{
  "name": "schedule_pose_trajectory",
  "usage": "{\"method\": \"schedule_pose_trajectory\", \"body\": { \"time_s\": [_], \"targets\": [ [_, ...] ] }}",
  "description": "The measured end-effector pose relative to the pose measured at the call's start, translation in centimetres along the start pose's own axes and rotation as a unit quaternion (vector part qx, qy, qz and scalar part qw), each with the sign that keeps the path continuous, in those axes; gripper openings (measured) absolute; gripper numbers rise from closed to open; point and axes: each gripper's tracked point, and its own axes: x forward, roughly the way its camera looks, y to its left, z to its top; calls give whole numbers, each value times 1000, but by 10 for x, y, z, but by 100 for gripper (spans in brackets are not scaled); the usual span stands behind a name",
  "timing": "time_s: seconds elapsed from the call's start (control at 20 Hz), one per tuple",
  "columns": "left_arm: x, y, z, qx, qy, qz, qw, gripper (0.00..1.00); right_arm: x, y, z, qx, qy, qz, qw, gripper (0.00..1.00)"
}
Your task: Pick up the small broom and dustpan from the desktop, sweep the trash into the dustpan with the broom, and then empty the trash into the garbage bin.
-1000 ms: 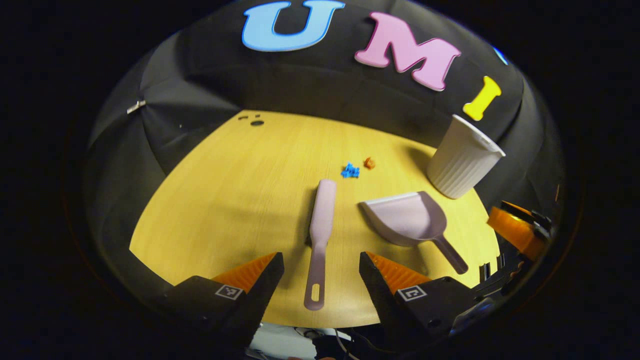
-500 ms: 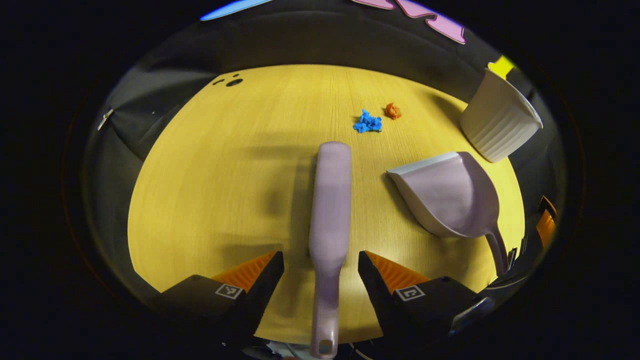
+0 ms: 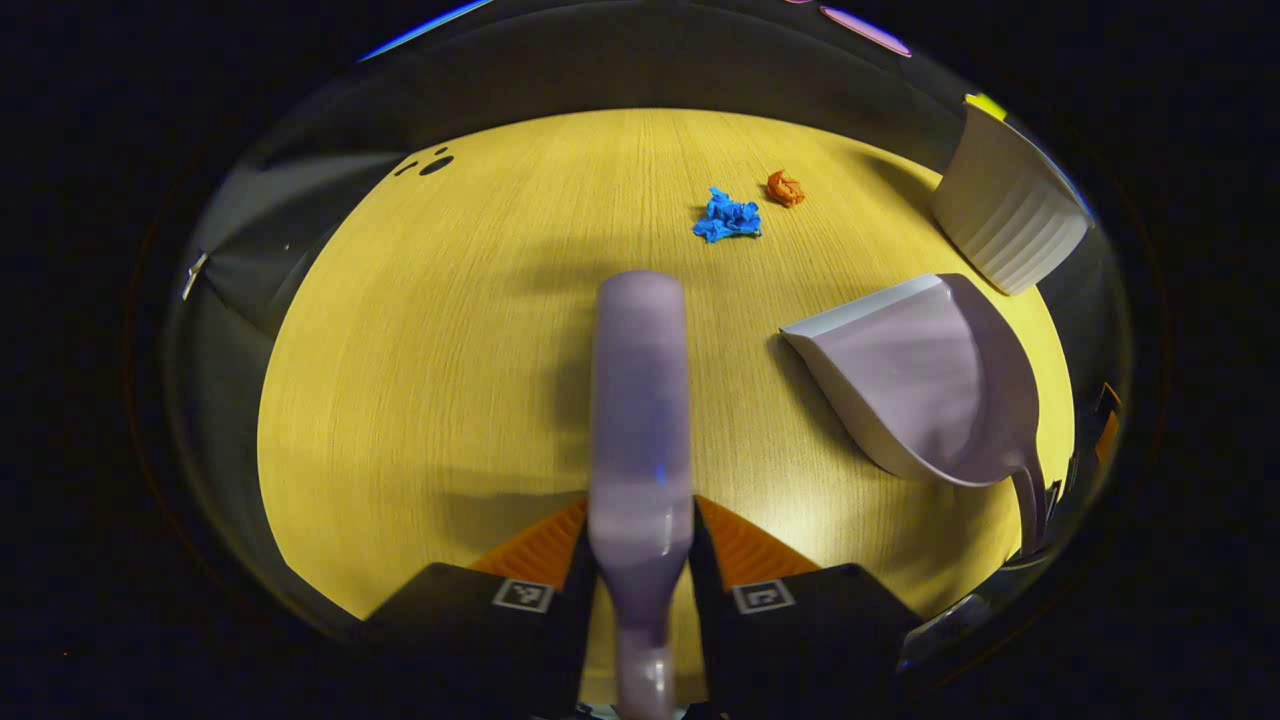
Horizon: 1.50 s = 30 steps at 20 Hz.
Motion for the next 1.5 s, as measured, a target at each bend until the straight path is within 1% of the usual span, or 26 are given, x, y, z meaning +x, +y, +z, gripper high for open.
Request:
{"method": "schedule_pose_trajectory", "body": {
  "time_s": [0.05, 0.15, 0.25, 0.4, 0.5, 0.65, 0.85, 0.95, 1.0, 1.15, 1.2, 1.25, 1.3, 1.35, 1.4, 1.45, 1.5],
  "targets": [
    [-1, 1, 0, -2, -8, -1, 1000, 45, 0, 1, -1, 0, 4, 1, 1000, 99],
    [-2, 2, 1, -7, -25, -4, 1000, 44, 1, 4, -6, -4, 12, 3, 1000, 99],
    [-4, 3, 0, -12, -48, -19, 999, 39, 1, 8, -11, -8, 27, 8, 1000, 99],
    [-10, 6, -5, -50, -64, -46, 996, 34, 2, 16, -19, -1, 49, 18, 999, 99],
    [-21, 15, -11, -65, -76, -47, 994, 32, 3, 21, -24, 2, 61, 24, 998, 99],
    [-49, 22, -19, -65, -102, -48, 991, 32, 8, 25, -35, 2, 82, 25, 996, 99],
    [-96, 30, -31, -63, -137, -49, 987, 31, 17, 14, -53, 10, 126, -7, 992, 99],
    [-110, 35, -40, -61, -138, -43, 988, 31, 27, 10, -66, 7, 146, -18, 989, 99],
    [-115, 38, -42, -59, -139, -39, 988, 31, 31, 11, -72, 8, 157, -16, 987, 99],
    [-117, 45, -47, -58, -135, -27, 989, 31, 51, 13, -90, 1, 181, -23, 983, 98],
    [-117, 47, -47, -62, -131, -25, 989, 31, 57, 14, -96, -3, 190, -23, 982, 96],
    [-115, 47, -47, -68, -128, -22, 989, 31, 62, 15, -101, -7, 198, -25, 980, 90],
    [-115, 47, -45, -75, -126, -22, 989, 33, 68, 16, -104, -11, 202, -27, 979, 87],
    [-113, 46, -43, -81, -125, -22, 989, 31, 73, 16, -107, -16, 205, -29, 978, 83],
    [-112, 46, -40, -84, -124, -21, 989, 32, 77, 16, -109, -22, 207, -33, 978, 82],
    [-111, 46, -36, -84, -122, -19, 989, 30, 81, 16, -112, -27, 209, -36, 977, 78],
    [-108, 45, -33, -83, -121, -19, 989, 31, 83, 15, -109, -33, 204, -43, 977, 74]
  ]
}}
